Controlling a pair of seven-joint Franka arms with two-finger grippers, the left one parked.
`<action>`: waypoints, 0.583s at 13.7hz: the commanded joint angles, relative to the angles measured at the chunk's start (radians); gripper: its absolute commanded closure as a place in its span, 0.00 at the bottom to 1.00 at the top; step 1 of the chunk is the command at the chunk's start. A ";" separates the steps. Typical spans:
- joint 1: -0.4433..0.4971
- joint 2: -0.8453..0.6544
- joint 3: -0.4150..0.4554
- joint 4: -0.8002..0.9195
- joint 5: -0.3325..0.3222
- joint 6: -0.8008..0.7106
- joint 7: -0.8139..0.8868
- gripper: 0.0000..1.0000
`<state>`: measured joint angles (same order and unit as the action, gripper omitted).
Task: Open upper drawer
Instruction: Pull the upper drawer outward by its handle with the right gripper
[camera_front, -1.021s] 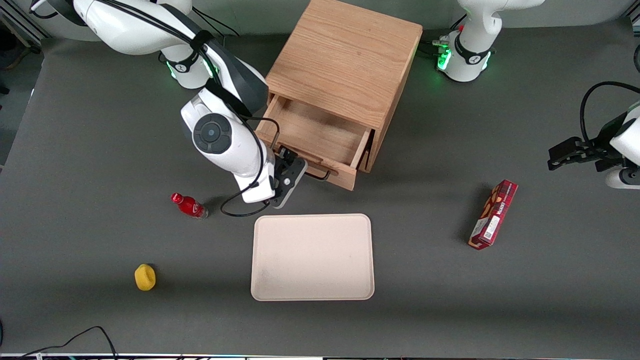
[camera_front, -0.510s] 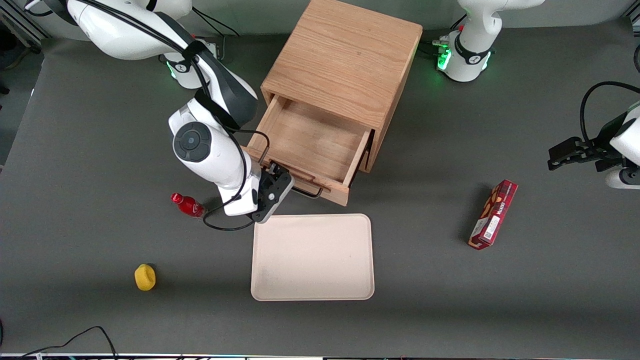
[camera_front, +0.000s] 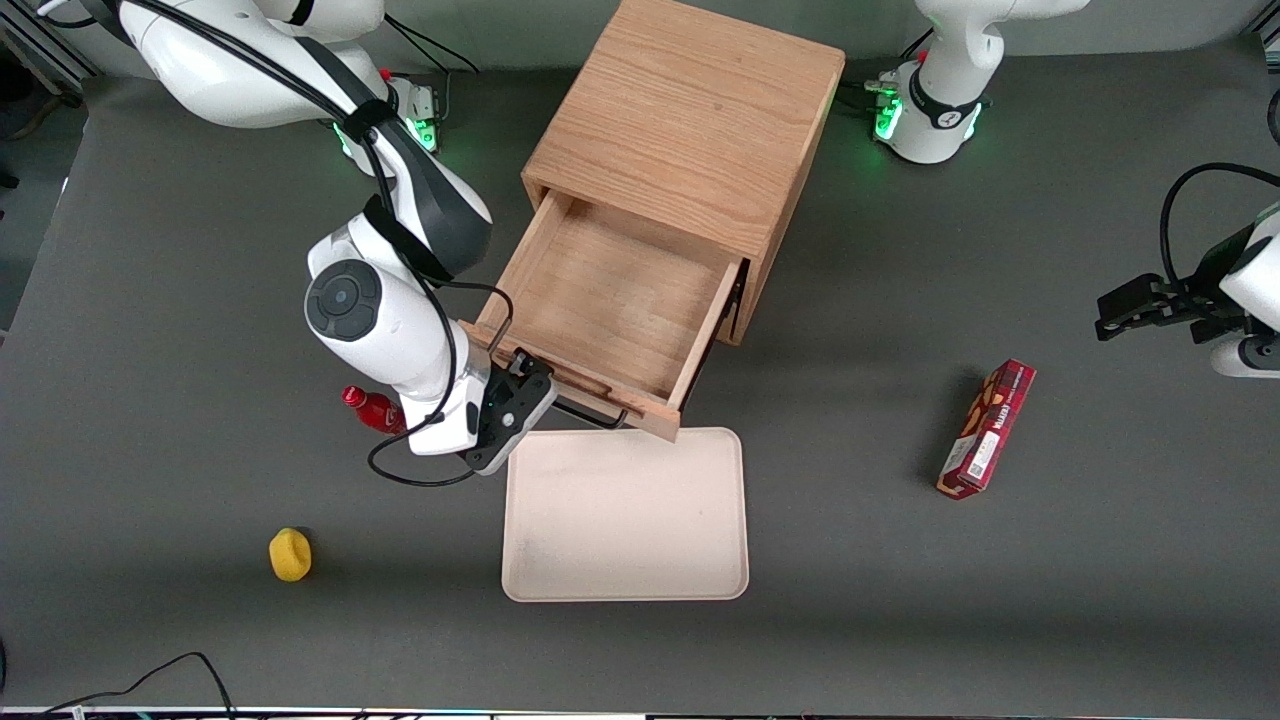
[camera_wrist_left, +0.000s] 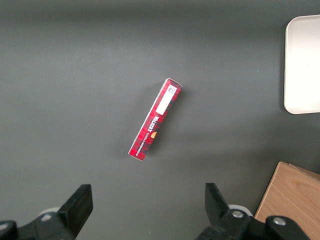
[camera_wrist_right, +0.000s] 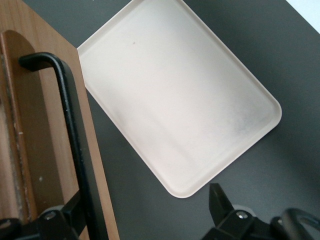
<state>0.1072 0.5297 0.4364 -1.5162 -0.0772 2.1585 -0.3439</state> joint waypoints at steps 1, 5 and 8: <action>0.005 0.015 -0.016 0.031 -0.007 0.015 -0.024 0.00; 0.005 0.013 -0.018 0.048 0.060 0.020 -0.017 0.00; 0.002 0.001 -0.024 0.060 0.181 0.020 -0.011 0.00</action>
<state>0.1071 0.5367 0.4188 -1.4963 0.0323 2.1798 -0.3464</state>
